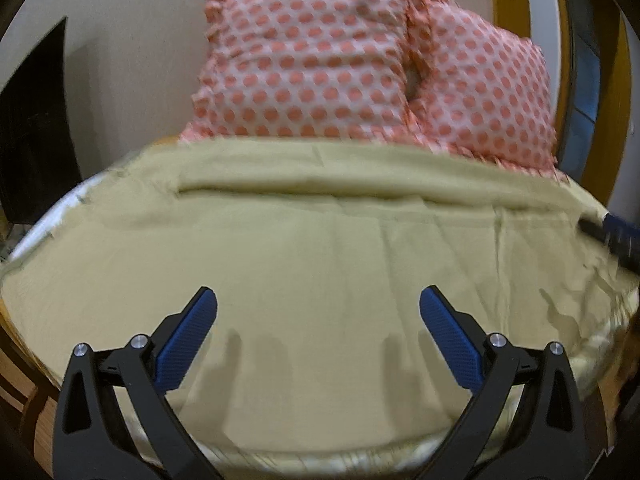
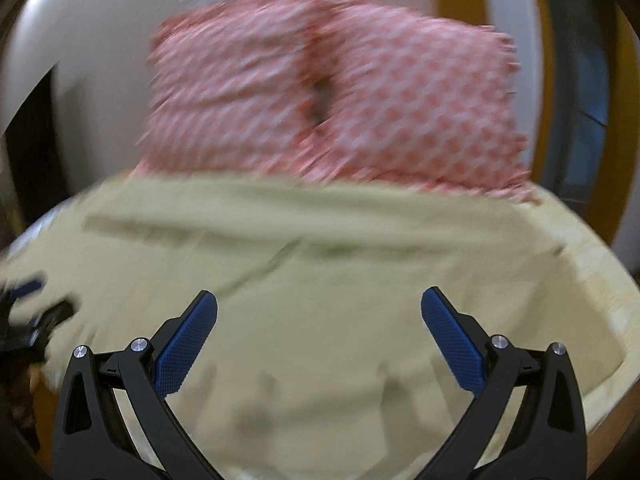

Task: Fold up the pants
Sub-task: 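Grasp the khaki pants leg hem with the right gripper and lift it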

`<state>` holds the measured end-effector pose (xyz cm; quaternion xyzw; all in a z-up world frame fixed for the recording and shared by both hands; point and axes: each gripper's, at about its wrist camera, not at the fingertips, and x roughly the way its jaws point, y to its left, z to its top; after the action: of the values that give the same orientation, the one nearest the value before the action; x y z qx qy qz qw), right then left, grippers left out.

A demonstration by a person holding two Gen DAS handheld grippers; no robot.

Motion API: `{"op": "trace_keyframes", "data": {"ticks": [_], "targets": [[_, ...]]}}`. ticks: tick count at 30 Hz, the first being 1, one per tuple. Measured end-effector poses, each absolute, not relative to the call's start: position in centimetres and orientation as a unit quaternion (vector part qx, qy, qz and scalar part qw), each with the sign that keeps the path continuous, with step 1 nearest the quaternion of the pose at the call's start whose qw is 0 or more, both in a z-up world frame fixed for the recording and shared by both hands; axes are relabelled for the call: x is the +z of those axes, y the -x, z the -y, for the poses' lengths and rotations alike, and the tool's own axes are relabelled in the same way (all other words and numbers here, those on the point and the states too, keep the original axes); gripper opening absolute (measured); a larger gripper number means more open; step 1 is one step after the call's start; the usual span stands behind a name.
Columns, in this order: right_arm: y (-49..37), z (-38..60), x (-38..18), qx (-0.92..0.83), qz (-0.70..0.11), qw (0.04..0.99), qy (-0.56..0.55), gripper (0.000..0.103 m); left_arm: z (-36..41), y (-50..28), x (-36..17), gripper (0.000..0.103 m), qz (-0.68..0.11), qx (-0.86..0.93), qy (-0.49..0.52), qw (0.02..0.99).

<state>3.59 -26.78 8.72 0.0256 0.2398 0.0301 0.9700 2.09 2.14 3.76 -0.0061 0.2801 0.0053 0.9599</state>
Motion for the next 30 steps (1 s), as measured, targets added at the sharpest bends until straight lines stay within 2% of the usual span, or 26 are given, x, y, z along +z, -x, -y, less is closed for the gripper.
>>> {"op": "trace_keyframes", "data": {"ticks": [3,7,9,10,11,16,22,24,25,26,27,29,30], "targets": [[-9.0,32.0,11.0,-0.032,-0.252,0.963,-0.087,0.102,-2.6,-3.6,5.8,0.101,-0.255,0.022,-0.002,0.967],[-17.5,38.4,11.1,-0.123,-0.290,0.938,-0.144,0.102,-3.1,-6.4,7.5,0.101,-0.239,0.040,-0.015,0.970],[-21.8,41.6,10.2,-0.178,-0.312,0.919,-0.164,0.088,-3.4,-7.9,7.9,0.101,-0.238,0.051,-0.016,0.970],[-23.5,42.7,9.6,-0.196,-0.326,0.909,-0.173,0.076,-3.7,-8.8,7.9,0.101,-0.239,0.053,-0.012,0.969],[-25.8,44.1,8.7,-0.220,-0.347,0.893,-0.185,0.070,-3.9,-9.5,7.9,0.101,-0.242,0.054,-0.006,0.969],[-31.4,48.3,4.9,-0.267,-0.397,0.840,-0.255,0.062,-5.7,-12.2,6.6,0.101,-0.298,0.017,0.054,0.953],[-34.5,47.8,3.7,-0.323,-0.417,0.830,-0.183,0.061,-7.4,-13.3,5.4,0.101,-0.325,-0.003,0.119,0.938],[-34.3,47.3,3.5,-0.317,-0.410,0.839,-0.168,0.055,-7.7,-13.5,4.9,0.101,-0.335,-0.004,0.129,0.933],[-34.2,47.2,3.4,-0.308,-0.406,0.845,-0.163,0.046,-7.8,-13.5,4.8,0.101,-0.338,-0.005,0.133,0.932],[-33.7,47.1,3.3,-0.296,-0.402,0.851,-0.164,0.031,-8.0,-13.5,4.7,0.101,-0.339,-0.004,0.138,0.931],[-33.3,47.5,3.3,-0.294,-0.400,0.852,-0.169,0.022,-8.2,-13.5,4.6,0.101,-0.340,-0.004,0.143,0.930],[-32.3,48.3,3.5,-0.268,-0.388,0.858,-0.202,0.009,-8.4,-13.5,4.6,0.101,-0.340,-0.004,0.150,0.928],[-31.4,48.6,3.5,-0.254,-0.377,0.861,-0.227,0.007,-8.6,-13.5,4.5,0.101,-0.340,-0.005,0.153,0.928]]}}
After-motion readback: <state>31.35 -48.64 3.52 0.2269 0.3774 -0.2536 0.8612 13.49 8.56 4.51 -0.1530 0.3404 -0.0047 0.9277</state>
